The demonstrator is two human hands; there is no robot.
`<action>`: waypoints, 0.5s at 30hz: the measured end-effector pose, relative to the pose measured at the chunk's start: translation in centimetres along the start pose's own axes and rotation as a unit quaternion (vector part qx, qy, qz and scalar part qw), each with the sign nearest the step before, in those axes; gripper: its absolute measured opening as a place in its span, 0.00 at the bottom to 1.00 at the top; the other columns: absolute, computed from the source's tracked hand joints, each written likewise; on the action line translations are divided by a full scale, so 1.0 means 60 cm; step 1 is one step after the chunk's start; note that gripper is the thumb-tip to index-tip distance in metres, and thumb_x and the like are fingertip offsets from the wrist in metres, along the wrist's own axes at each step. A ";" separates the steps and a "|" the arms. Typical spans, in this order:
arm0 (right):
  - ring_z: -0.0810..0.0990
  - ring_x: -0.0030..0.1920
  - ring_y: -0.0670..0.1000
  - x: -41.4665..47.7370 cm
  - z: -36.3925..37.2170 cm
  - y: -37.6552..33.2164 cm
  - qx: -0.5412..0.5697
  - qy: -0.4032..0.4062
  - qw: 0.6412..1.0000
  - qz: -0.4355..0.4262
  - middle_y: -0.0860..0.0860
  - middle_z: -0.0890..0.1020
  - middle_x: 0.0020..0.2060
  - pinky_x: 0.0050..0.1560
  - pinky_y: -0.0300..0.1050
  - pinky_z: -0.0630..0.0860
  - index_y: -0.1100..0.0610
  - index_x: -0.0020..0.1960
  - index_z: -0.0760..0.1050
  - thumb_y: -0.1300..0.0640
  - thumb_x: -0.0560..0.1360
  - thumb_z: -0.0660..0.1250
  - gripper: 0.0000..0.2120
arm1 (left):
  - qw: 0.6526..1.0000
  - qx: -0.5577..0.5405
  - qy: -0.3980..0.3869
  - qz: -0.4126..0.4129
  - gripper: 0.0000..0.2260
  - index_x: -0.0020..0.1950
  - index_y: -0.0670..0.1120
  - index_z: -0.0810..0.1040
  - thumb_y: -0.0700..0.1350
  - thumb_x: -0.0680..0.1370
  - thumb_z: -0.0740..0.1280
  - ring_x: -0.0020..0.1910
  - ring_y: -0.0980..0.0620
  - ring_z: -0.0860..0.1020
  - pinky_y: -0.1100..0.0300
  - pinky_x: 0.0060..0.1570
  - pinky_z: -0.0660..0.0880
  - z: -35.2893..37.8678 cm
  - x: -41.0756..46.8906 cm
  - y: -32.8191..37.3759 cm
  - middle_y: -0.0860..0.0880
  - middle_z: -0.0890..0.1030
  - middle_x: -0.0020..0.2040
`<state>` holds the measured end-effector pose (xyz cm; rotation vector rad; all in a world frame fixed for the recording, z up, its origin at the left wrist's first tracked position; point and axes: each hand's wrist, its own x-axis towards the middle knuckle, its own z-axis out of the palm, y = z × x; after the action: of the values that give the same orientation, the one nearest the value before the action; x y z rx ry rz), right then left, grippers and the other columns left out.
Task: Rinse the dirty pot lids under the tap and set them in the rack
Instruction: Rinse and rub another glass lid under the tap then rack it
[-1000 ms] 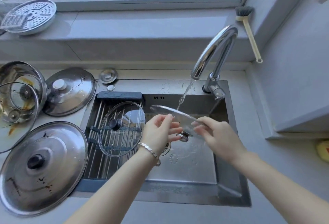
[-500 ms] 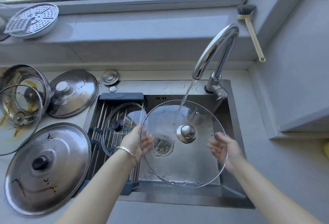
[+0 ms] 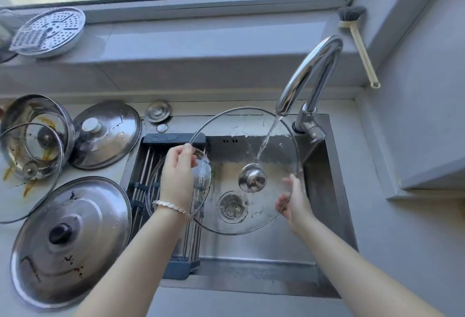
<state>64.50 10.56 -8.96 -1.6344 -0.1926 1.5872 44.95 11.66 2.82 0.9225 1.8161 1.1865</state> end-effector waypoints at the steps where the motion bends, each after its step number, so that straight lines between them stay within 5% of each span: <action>1: 0.68 0.22 0.46 -0.005 -0.006 -0.020 -0.037 0.006 0.998 -0.049 0.49 0.66 0.24 0.28 0.39 0.67 0.52 0.45 0.71 0.48 0.78 0.56 0.10 | 0.999 -0.031 0.006 -0.032 0.09 0.42 0.51 0.71 0.50 0.80 0.55 0.44 0.51 0.75 0.59 0.42 0.71 -0.001 0.007 -0.019 0.49 0.76 0.41; 4: 0.69 0.25 0.47 -0.028 -0.021 -0.083 -0.147 0.015 0.969 -0.196 0.50 0.68 0.27 0.26 0.36 0.69 0.54 0.40 0.69 0.51 0.78 0.59 0.10 | 0.973 -0.140 0.008 -0.184 0.12 0.40 0.49 0.68 0.52 0.80 0.54 0.46 0.47 0.75 0.51 0.48 0.70 0.009 0.014 -0.084 0.48 0.76 0.41; 8: 0.69 0.24 0.43 -0.070 -0.031 -0.147 -0.270 -0.010 0.903 -0.335 0.48 0.69 0.27 0.22 0.36 0.72 0.55 0.37 0.71 0.53 0.76 0.64 0.10 | 0.892 -0.237 -0.029 -0.385 0.15 0.40 0.48 0.67 0.58 0.78 0.56 0.39 0.47 0.76 0.49 0.43 0.73 0.047 -0.007 -0.145 0.46 0.77 0.39; 11: 0.72 0.23 0.44 -0.087 -0.043 -0.171 -0.347 -0.018 0.874 -0.340 0.46 0.71 0.23 0.22 0.36 0.72 0.54 0.35 0.72 0.51 0.74 0.66 0.11 | 0.845 -0.236 -0.104 -0.468 0.20 0.47 0.47 0.74 0.63 0.76 0.55 0.40 0.47 0.78 0.51 0.43 0.74 0.075 -0.028 -0.176 0.46 0.80 0.41; 15: 0.76 0.20 0.48 -0.072 -0.077 -0.176 -0.398 -0.008 0.888 -0.231 0.49 0.76 0.21 0.24 0.37 0.70 0.59 0.37 0.73 0.51 0.74 0.65 0.12 | 0.850 -0.210 -0.093 -0.474 0.21 0.41 0.44 0.73 0.62 0.75 0.58 0.25 0.52 0.77 0.61 0.27 0.77 0.087 -0.040 -0.197 0.48 0.76 0.32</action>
<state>72.24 12.66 0.39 -1.9547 -1.2844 1.1951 48.72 8.00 -9.20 -0.1500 1.4402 0.7399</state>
